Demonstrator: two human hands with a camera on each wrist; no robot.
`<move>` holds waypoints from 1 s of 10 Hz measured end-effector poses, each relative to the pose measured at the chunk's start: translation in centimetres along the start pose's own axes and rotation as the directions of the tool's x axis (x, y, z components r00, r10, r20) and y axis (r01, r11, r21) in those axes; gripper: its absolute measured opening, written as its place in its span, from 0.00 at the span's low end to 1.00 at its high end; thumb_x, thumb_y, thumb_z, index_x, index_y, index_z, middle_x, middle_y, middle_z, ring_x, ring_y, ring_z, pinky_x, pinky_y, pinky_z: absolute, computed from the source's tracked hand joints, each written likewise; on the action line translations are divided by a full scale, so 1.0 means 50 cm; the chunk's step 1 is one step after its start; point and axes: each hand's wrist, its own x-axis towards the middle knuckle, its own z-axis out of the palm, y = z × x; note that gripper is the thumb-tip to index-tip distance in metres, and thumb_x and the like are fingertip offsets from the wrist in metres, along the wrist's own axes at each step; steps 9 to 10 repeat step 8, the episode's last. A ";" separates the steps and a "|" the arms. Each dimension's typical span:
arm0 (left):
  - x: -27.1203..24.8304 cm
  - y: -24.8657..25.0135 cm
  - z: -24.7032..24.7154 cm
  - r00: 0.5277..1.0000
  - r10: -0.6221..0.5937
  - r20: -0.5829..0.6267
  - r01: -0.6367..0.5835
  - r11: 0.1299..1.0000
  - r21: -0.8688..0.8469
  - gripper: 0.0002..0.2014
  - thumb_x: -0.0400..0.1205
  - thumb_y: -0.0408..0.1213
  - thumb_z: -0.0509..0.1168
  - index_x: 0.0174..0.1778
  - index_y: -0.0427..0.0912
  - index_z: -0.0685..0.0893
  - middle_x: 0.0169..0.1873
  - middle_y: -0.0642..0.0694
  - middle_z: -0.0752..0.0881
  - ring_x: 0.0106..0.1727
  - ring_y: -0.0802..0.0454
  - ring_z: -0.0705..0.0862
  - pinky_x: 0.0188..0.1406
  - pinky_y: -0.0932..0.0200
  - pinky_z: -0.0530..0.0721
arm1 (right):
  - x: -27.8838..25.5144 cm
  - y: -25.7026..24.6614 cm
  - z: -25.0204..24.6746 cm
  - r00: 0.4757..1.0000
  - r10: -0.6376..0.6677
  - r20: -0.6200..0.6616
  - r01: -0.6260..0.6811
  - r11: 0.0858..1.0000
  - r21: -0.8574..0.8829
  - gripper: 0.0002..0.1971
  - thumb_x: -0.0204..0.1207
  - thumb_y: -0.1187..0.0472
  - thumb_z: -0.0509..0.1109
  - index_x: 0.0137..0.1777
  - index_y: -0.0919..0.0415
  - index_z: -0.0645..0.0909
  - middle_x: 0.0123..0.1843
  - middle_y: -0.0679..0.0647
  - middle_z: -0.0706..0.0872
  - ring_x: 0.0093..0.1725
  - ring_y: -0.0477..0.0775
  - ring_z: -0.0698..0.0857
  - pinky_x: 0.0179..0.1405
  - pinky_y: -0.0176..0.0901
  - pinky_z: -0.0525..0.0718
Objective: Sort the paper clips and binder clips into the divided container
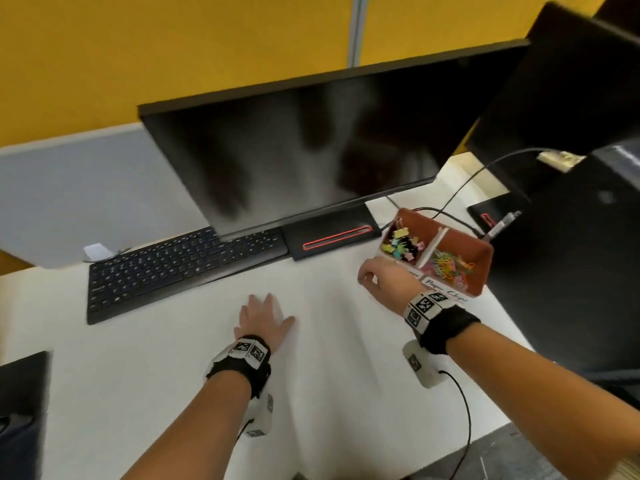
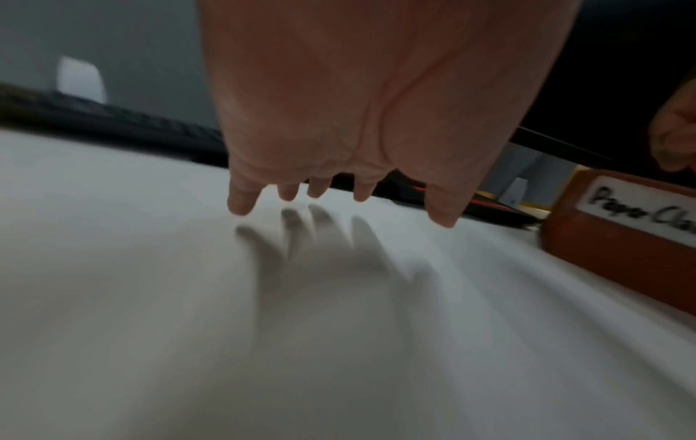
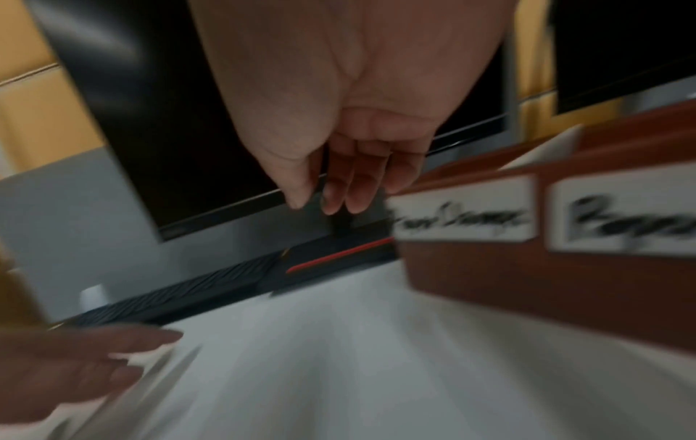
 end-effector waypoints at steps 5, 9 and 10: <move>-0.017 0.185 0.138 0.988 -0.098 0.119 0.071 0.975 0.212 0.54 0.66 0.79 0.50 0.76 0.55 0.27 0.77 0.40 0.24 0.79 0.34 0.31 0.75 0.26 0.45 | -0.036 0.284 -0.116 0.932 0.354 -0.079 -0.363 0.915 -0.178 0.14 0.80 0.60 0.56 0.63 0.50 0.75 0.60 0.56 0.84 0.58 0.62 0.83 0.56 0.54 0.83; -0.017 0.173 0.115 0.994 -0.035 0.106 0.024 0.995 0.101 0.47 0.72 0.72 0.55 0.80 0.55 0.40 0.81 0.43 0.34 0.82 0.38 0.38 0.77 0.33 0.48 | 0.002 0.192 -0.215 0.899 0.169 -0.404 -0.085 0.972 0.218 0.13 0.82 0.55 0.58 0.66 0.46 0.70 0.61 0.48 0.82 0.57 0.48 0.83 0.59 0.47 0.85; -0.017 0.173 0.115 0.994 -0.035 0.106 0.024 0.995 0.101 0.47 0.72 0.72 0.55 0.80 0.55 0.40 0.81 0.43 0.34 0.82 0.38 0.38 0.77 0.33 0.48 | 0.002 0.192 -0.215 0.899 0.169 -0.404 -0.085 0.972 0.218 0.13 0.82 0.55 0.58 0.66 0.46 0.70 0.61 0.48 0.82 0.57 0.48 0.83 0.59 0.47 0.85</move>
